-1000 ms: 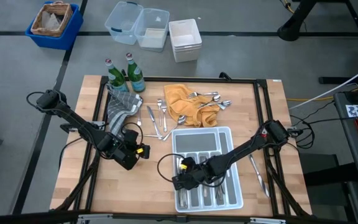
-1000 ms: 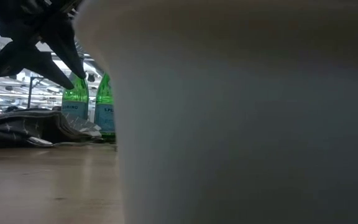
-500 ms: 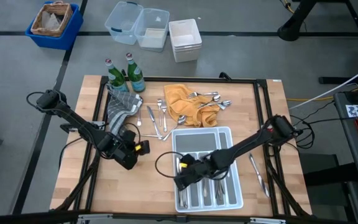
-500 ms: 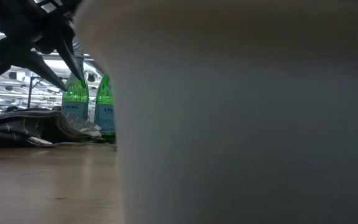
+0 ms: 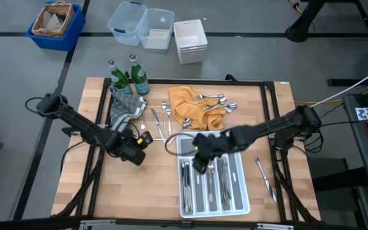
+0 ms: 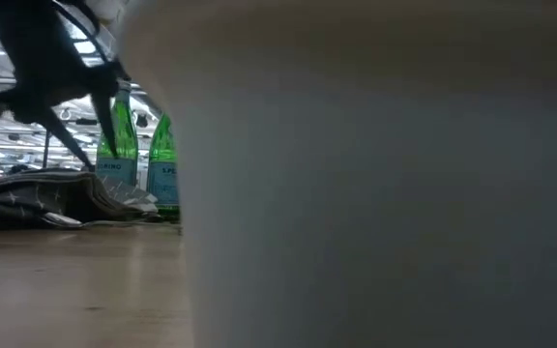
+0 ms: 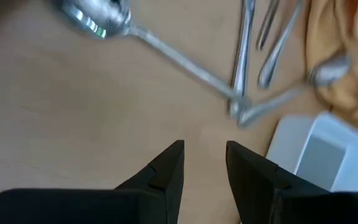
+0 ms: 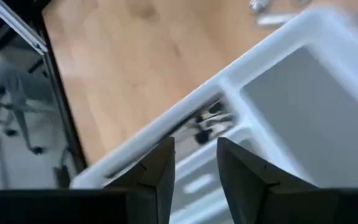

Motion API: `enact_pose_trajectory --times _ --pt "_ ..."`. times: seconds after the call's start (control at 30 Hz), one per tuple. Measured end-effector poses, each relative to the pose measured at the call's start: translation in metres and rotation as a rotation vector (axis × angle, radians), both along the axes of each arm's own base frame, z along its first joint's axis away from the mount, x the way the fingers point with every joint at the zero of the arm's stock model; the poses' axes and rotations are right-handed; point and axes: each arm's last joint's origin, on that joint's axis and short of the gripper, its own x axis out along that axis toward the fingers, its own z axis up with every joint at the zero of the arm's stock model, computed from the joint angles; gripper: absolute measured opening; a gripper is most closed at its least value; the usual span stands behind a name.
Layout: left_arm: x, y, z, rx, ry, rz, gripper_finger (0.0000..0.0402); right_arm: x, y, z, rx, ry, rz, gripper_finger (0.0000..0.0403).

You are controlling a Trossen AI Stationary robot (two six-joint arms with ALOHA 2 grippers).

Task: Sort silverware
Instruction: Put the spoon into the silverware tray

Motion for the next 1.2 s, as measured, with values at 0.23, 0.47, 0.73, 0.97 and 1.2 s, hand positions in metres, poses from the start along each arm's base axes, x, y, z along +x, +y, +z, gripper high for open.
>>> enact_pose_trajectory --times 0.23,0.47,0.73,0.97,1.2 --pt "0.013 0.029 -0.01 0.027 0.055 0.133 0.0109 -0.03 -0.05 0.032 -0.205 0.009 0.137 0.0122" --pt "0.019 0.038 -0.019 -0.034 0.112 0.168 0.0109 -0.047 -0.086 0.046 -0.341 0.023 0.218 0.0122" --pt "0.019 0.049 -0.021 -0.159 0.161 0.21 0.0109 -0.051 -0.111 0.043 -0.394 0.079 0.236 0.0122" --pt "0.017 0.061 -0.023 -0.204 0.205 0.259 0.0109 -0.052 -0.125 0.043 -0.401 0.086 0.203 0.0122" --pt "0.026 0.069 -0.035 -0.243 0.226 0.295 0.0109 -0.052 -0.13 0.043 -0.405 0.09 0.183 0.0122"
